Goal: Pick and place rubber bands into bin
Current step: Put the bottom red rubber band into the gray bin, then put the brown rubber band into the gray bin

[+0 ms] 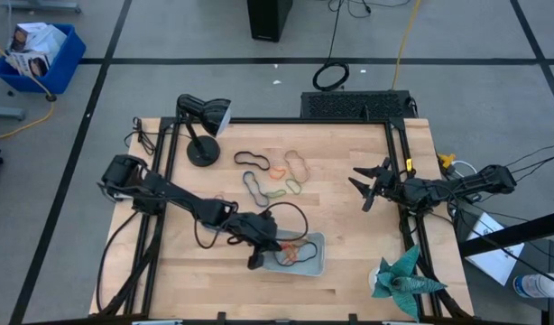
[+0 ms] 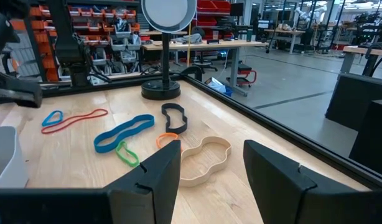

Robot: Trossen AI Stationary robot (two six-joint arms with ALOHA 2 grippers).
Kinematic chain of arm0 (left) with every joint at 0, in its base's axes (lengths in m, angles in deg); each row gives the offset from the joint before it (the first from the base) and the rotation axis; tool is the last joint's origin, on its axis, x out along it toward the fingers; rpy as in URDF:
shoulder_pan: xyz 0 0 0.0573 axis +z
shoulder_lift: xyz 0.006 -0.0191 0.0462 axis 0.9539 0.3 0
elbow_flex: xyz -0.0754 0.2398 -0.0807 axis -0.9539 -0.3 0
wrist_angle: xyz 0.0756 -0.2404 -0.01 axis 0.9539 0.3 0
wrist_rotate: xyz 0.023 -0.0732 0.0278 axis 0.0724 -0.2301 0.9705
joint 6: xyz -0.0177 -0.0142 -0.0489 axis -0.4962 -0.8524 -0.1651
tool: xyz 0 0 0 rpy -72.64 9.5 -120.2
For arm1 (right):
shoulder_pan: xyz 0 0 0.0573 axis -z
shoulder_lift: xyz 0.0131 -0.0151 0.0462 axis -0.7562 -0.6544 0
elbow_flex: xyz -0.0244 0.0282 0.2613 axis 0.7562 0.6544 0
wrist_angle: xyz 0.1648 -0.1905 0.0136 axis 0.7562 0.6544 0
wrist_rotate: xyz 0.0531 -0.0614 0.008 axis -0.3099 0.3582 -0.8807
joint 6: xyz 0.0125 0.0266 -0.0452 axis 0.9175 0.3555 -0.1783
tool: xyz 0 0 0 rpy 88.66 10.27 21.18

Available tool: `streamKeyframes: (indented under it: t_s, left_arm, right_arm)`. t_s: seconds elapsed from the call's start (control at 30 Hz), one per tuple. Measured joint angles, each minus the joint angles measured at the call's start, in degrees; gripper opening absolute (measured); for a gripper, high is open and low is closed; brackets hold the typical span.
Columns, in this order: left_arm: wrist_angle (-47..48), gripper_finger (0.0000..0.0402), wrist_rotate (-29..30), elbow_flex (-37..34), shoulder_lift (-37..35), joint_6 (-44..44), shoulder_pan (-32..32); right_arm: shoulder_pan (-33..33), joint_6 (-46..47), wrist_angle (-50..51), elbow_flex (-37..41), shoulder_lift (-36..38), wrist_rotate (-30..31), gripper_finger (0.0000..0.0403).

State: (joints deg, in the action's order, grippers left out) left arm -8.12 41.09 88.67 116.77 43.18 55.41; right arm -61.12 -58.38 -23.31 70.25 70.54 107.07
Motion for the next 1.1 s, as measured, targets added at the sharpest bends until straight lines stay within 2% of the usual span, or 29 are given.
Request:
streamKeyframes:
  t_s: [0.13, 0.33, 0.5, 0.57, 0.63, 0.7, 0.93, 1.1]
  left_arm:
    - [-0.30, 0.0036, 0.02, 0.00, -2.37, 2.23, -0.02]
    - [0.10, 0.0102, -1.09, 0.00, -3.50, 2.46, 0.45]
    - [1.42, 0.0153, -8.60, 0.00, -4.10, 3.06, 2.13]
    - [5.88, 0.0166, -12.99, 0.00, -6.00, 4.72, 3.47]
    - [10.71, 0.0175, -14.19, 0.02, -8.71, 7.00, 4.50]
    - [15.96, 0.0181, -11.86, -0.02, -11.80, 9.02, 5.00]
    - [31.63, 0.0184, 3.05, -0.22, -20.83, 11.63, 4.52]
    - [30.10, 0.0184, 5.86, -4.91, -24.68, 13.80, 3.79]
  right_arm:
    - [0.01, 0.02, -0.02, 0.02, 0.00, 0.02, 0.0169]
    - [0.02, 1.16, -0.02, 0.00, 0.00, 0.00, 0.0169]
    - [0.00, 1.91, -0.17, 0.00, 0.00, 0.01, 0.0169]
    - [0.01, 2.59, -0.70, 0.01, 0.02, -0.01, 0.0169]
    - [0.00, 2.52, -2.04, 0.02, 0.00, -0.15, 0.0169]
    - [0.01, 2.39, -4.42, 0.02, -0.01, -0.09, 0.0169]
    - [0.00, -1.60, -13.36, 0.02, 0.01, -0.15, 0.0169]
    - [0.02, -7.21, -19.37, -1.12, -0.07, 0.11, 0.0169]
